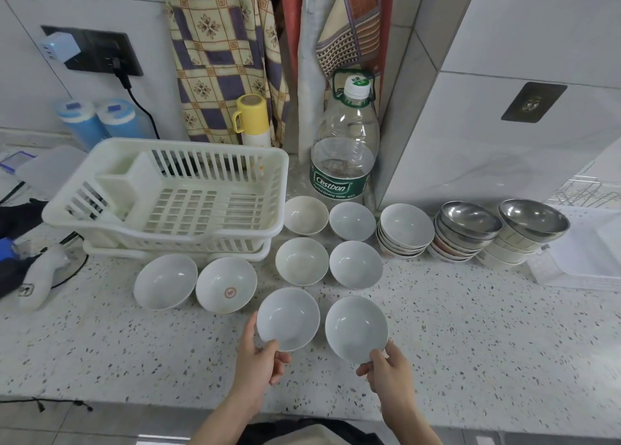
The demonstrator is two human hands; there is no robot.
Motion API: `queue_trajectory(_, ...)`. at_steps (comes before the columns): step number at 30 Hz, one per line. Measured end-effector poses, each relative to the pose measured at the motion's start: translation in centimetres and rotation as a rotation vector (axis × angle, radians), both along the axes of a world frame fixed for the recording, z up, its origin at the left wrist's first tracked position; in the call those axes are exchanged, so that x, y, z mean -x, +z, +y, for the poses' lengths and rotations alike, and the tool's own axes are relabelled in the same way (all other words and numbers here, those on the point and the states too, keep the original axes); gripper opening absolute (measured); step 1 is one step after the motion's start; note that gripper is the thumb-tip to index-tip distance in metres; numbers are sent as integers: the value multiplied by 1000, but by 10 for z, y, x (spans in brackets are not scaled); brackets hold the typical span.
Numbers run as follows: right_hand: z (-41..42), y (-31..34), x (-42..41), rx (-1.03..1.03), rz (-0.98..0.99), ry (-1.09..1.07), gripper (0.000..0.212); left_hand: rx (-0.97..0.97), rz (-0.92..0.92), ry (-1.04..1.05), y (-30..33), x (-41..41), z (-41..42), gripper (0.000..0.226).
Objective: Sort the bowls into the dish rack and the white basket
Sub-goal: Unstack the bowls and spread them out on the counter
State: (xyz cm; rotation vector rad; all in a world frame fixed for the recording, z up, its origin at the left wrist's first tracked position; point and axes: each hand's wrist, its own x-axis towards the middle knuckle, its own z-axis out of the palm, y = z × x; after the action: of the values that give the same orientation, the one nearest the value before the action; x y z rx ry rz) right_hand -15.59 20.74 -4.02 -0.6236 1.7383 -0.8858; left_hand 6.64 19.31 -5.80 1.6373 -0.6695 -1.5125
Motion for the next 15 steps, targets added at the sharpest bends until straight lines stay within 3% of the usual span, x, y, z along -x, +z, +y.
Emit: queue_trajectory(15, -5, -2, 6, -15, -24, 0, 33, -50, 50, -61, -1, 8, 2, 68)
